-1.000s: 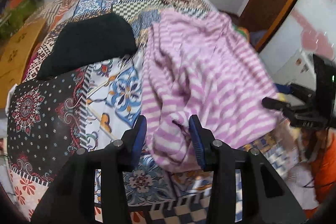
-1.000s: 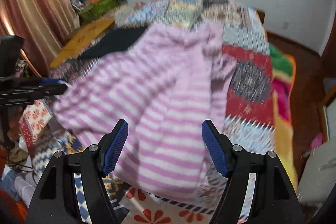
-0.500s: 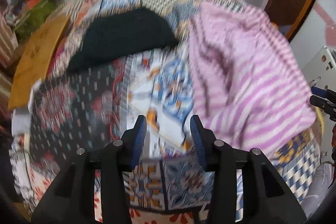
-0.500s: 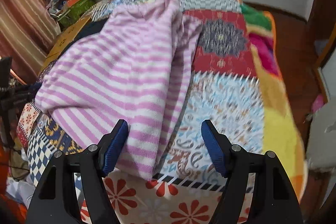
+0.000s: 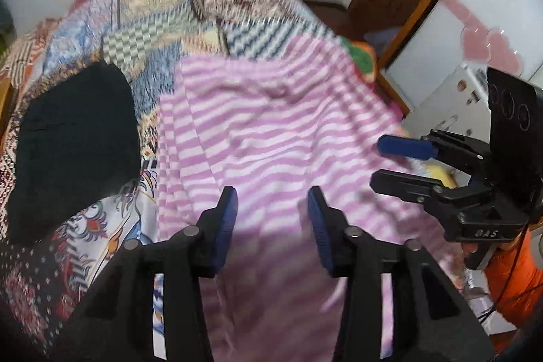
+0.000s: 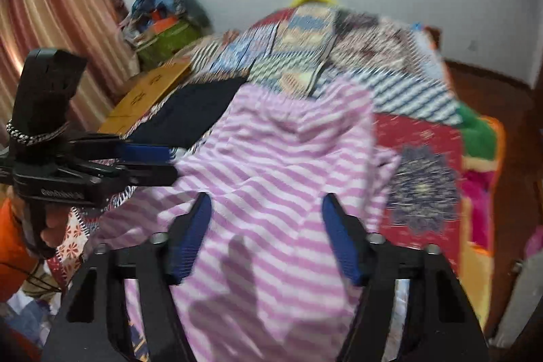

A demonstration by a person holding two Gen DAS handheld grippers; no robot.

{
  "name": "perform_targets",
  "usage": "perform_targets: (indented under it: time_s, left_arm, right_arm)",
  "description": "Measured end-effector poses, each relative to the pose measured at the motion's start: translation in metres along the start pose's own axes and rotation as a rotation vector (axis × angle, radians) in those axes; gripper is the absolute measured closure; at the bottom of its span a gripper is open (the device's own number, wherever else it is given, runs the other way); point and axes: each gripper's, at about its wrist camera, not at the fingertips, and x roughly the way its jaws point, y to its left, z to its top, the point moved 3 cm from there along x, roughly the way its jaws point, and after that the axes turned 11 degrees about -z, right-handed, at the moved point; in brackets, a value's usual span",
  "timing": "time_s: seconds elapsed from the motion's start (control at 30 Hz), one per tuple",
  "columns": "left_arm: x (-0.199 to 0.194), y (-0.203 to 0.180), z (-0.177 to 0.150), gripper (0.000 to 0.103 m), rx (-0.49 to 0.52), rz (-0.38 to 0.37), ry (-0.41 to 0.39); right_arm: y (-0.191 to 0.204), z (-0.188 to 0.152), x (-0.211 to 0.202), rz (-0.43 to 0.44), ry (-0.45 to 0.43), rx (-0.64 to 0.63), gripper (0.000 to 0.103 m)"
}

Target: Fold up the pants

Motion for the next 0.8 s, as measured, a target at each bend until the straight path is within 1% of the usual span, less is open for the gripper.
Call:
perform_targets:
  time_s: [0.03,0.07,0.1,0.13,0.17,0.2,0.3,0.33,0.43,0.5,0.53,0.63,0.73,0.8]
  left_arm:
    - [0.01,0.009,0.0,0.068,-0.008,0.024,0.026]
    - [0.017,0.017,0.0,0.068,-0.015,0.041,0.044]
    - [0.022,0.027,-0.002,0.068,-0.026,0.047,0.054]
    - [0.024,0.033,-0.001,0.067,-0.035,0.041,0.056]
    - [0.024,0.04,0.0,0.066,-0.052,0.022,0.054]
    - [0.022,0.044,0.001,0.066,-0.065,0.023,0.049]
    - [0.012,0.056,0.01,0.067,-0.08,0.086,0.021]
    - [0.006,0.061,0.016,0.068,-0.09,0.105,0.005]
    - [-0.01,0.066,0.034,0.068,-0.094,0.09,-0.034]
    - [-0.011,0.063,0.045,0.068,-0.077,0.081,-0.047]
    - [-0.01,0.057,0.051,0.068,-0.061,0.068,-0.052]
    - [0.0,0.043,0.064,0.068,-0.02,0.041,-0.046]
    - [0.02,0.033,0.074,0.067,0.027,0.057,-0.026]
    - [0.036,0.036,0.081,0.067,0.03,0.069,-0.004]
  right_arm:
    - [-0.004,-0.003,0.013,0.004,0.038,0.006,0.065]
    - [-0.01,-0.008,0.024,-0.016,0.074,0.009,0.067]
    - [-0.016,-0.012,0.031,-0.037,0.097,0.007,0.073]
    - [-0.023,-0.017,0.036,-0.053,0.112,0.005,0.082]
    - [-0.033,-0.023,0.039,-0.06,0.126,0.01,0.087]
    - [-0.041,-0.027,0.037,-0.071,0.132,0.027,0.095]
    - [-0.062,-0.033,0.022,-0.139,0.137,0.055,0.093]
    - [-0.068,-0.033,0.013,-0.165,0.135,0.062,0.086]
    - [-0.076,-0.027,-0.01,-0.171,0.097,0.071,0.086]
    - [-0.071,-0.016,-0.021,-0.181,0.053,0.049,0.084]
    - [-0.065,-0.007,-0.024,-0.172,0.027,0.032,0.082]
    - [-0.048,0.016,-0.019,-0.129,-0.015,0.001,0.079]
    - [-0.024,0.038,0.0,-0.108,-0.037,-0.068,0.079]
    - [-0.018,0.047,0.02,-0.104,-0.029,-0.086,0.079]
